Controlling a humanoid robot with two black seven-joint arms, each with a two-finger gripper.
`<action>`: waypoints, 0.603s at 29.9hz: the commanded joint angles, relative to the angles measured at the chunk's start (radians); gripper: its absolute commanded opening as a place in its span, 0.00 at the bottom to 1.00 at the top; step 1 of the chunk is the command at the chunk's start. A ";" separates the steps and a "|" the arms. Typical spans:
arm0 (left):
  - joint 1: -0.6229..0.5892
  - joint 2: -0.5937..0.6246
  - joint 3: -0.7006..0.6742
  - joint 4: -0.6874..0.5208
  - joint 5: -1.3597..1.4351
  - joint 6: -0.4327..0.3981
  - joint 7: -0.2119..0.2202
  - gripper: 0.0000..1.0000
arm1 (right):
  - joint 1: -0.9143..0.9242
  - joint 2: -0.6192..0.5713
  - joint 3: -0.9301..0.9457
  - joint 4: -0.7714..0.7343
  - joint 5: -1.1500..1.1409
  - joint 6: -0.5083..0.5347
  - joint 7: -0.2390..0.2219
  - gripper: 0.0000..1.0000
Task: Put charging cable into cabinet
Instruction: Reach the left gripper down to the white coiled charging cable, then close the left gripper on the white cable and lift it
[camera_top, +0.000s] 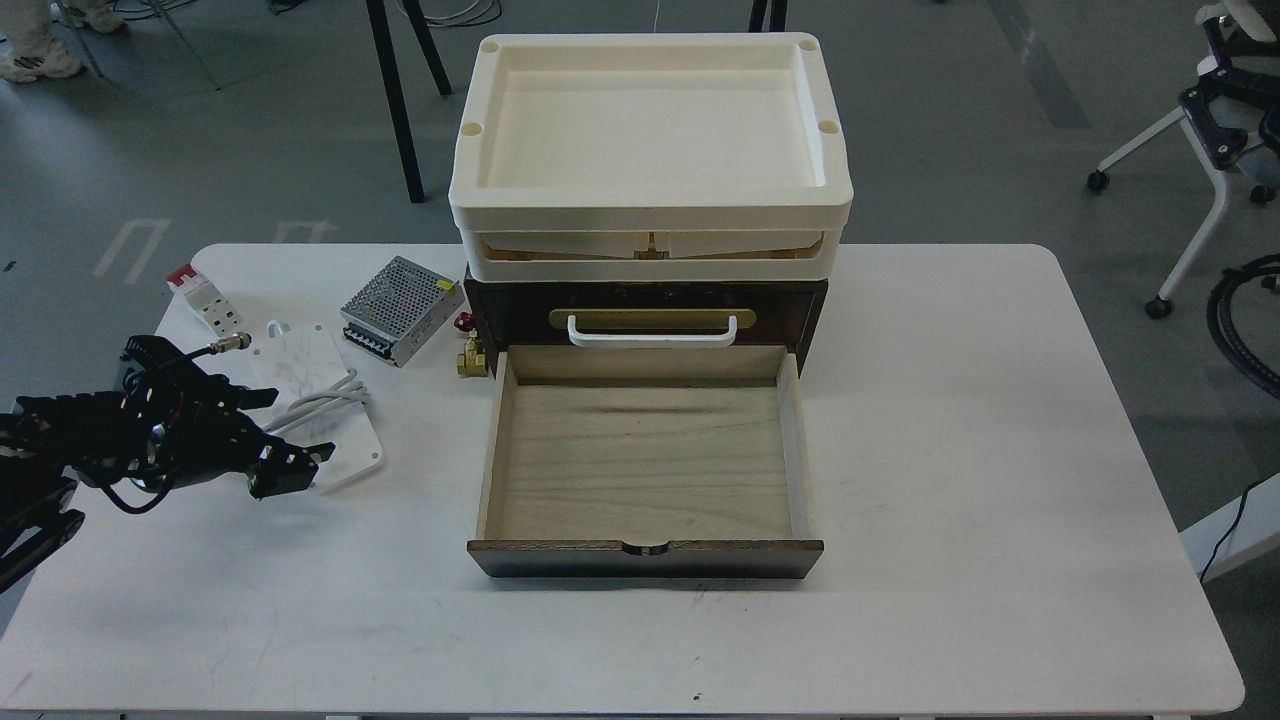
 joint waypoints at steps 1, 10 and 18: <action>-0.001 -0.030 0.001 0.053 0.000 0.005 0.000 0.98 | -0.006 0.000 0.000 -0.001 0.000 0.000 0.000 1.00; -0.003 -0.081 0.001 0.130 0.000 0.078 0.000 0.78 | -0.018 0.000 0.000 0.001 0.000 0.000 0.000 1.00; 0.008 -0.079 0.001 0.130 0.000 0.192 0.000 0.45 | -0.035 0.000 0.001 0.002 0.000 0.000 0.000 1.00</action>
